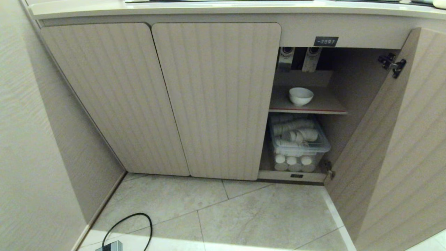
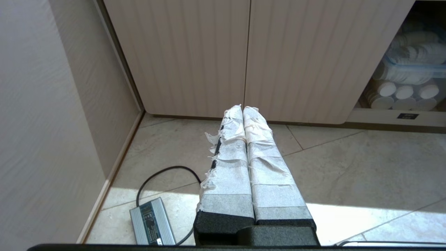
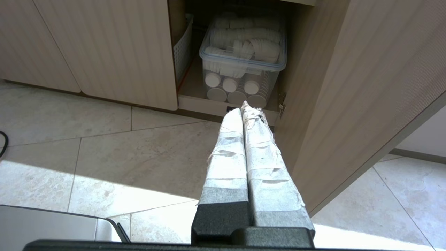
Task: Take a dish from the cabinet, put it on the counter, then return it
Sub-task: Close the cabinet door
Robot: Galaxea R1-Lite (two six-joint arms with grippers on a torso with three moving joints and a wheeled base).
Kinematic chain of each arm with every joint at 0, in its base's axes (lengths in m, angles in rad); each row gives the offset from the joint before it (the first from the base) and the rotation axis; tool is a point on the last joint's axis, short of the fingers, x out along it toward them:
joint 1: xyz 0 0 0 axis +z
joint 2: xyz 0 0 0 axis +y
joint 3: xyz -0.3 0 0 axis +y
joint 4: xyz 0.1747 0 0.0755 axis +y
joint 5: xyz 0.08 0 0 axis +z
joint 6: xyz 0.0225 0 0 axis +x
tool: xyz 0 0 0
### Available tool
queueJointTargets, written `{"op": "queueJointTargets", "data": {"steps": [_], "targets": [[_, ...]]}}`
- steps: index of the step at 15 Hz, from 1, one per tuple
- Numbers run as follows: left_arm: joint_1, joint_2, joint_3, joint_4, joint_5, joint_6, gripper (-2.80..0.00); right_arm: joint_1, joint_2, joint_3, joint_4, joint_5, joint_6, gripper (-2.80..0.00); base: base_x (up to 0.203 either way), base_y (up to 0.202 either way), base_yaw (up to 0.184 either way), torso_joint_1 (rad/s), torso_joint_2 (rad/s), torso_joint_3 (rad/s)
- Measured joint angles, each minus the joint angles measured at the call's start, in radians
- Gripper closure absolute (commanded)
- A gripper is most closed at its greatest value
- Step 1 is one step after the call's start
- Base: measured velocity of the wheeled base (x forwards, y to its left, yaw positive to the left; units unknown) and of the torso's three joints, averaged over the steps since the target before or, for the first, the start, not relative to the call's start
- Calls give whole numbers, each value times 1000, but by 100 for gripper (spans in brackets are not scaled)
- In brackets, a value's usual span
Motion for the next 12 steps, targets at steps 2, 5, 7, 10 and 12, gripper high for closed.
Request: {"op": "queueJointTargets", "data": {"steps": [2,5,7,10,12], "targets": [[0,0,0,0,0,1,0,0,0,0,0,0,0,0,0,0,0,0,0,0],[0,0,0,0,0,1,0,0,0,0,0,0,0,0,0,0,0,0,0,0],[0,0,0,0,0,0,0,0,0,0,0,0,0,0,0,0,0,0,0,0],[0,0,0,-1,0,0,0,0,0,0,0,0,0,0,0,0,0,0,0,0],[0,0,0,-1,0,1,0,0,0,0,0,0,0,0,0,0,0,0,0,0]]}}
